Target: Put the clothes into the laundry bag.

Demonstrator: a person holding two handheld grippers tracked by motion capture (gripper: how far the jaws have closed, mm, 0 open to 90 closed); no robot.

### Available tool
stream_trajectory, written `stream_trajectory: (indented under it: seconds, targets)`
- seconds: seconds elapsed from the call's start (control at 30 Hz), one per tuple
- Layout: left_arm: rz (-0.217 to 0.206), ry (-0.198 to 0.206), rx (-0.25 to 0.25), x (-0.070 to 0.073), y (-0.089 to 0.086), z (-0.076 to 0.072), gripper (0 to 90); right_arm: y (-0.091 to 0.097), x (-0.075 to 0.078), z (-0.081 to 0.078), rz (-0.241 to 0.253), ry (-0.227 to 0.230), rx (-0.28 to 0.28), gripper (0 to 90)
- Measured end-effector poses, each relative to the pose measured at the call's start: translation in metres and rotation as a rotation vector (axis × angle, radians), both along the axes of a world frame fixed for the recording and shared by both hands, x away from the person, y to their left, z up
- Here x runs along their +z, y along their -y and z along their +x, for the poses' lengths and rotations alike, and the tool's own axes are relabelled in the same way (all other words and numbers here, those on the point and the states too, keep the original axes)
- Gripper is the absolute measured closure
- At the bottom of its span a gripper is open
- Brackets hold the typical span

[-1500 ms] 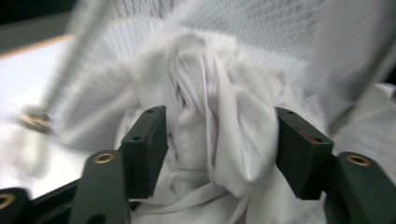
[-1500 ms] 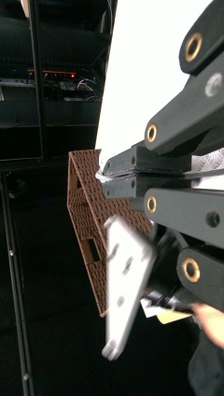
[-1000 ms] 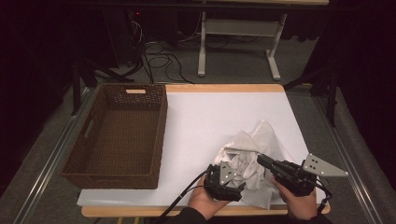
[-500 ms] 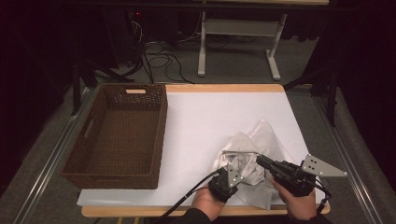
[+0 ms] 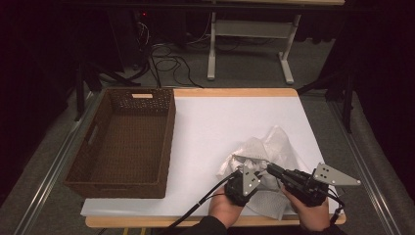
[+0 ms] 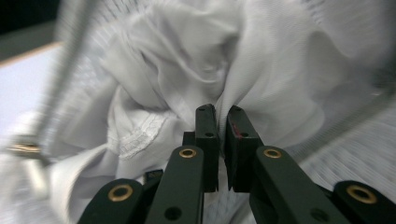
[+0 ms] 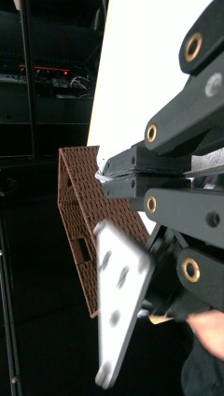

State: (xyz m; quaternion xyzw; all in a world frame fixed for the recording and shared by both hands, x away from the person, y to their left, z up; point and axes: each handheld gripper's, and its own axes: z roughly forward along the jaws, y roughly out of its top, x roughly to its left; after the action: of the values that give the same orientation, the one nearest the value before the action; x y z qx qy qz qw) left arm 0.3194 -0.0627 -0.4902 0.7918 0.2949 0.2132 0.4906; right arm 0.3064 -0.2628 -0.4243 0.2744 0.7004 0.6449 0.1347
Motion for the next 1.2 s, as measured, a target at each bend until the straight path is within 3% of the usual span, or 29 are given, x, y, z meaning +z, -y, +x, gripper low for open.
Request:
stream_trajectory:
  seconds: [0.23,0.37,0.43,0.6,0.7,0.9,1.03,1.1,1.2]
  targets:
    - [0.057,-0.047,-0.006,-0.024,0.021,0.012,84.6,0.004,0.001,0.000,0.018,-0.003,-0.005,90.0]
    - [0.050,-0.061,-0.011,-0.023,0.020,0.013,81.4,0.005,0.002,0.000,0.020,0.002,-0.007,90.0]
    - [0.033,-0.068,-0.022,-0.020,0.016,0.010,72.3,0.005,0.002,0.000,0.021,0.002,-0.011,90.0]
    - [-0.024,-0.058,-0.037,-0.006,-0.003,0.002,54.8,0.005,0.001,0.001,0.019,0.001,-0.011,90.0]
    - [-0.049,-0.066,-0.030,0.001,-0.015,-0.002,49.0,0.005,0.002,0.000,0.017,0.000,-0.011,90.0]
    - [-0.022,-0.051,-0.008,0.013,-0.045,-0.010,44.1,0.005,0.001,0.000,0.016,0.002,-0.014,90.0]
    - [-0.022,-0.049,0.037,0.013,-0.072,-0.010,43.7,0.005,0.001,0.000,0.017,0.002,-0.011,90.0]
    - [-0.045,-0.060,0.057,0.010,-0.084,-0.008,43.6,0.005,0.001,0.000,0.016,-0.003,-0.012,90.0]
    - [-0.126,-0.078,0.094,0.002,-0.104,-0.007,44.1,0.006,0.001,0.000,0.014,-0.003,-0.013,90.0]
